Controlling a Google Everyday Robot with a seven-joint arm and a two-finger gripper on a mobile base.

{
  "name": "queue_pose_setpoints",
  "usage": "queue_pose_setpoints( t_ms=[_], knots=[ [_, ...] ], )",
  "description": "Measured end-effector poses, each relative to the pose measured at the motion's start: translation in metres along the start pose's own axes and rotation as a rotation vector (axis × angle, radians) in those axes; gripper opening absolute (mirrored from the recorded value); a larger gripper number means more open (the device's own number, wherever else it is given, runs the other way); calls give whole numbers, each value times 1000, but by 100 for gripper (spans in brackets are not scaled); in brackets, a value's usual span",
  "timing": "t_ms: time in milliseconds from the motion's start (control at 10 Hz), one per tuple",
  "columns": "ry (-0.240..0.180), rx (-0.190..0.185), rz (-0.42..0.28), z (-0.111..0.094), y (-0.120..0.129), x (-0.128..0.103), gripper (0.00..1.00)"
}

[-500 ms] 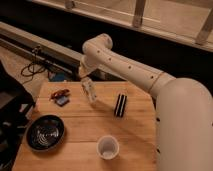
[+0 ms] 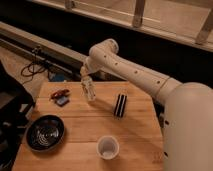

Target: Stand the bottle upright

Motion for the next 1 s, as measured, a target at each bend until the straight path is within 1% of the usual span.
queue_pose_setpoints(
  t_ms=[500,1000],
  knots=[
    [-61,19,-14,6,-1,0,1],
    [-128,26,-19,13,0,0,1]
  ],
)
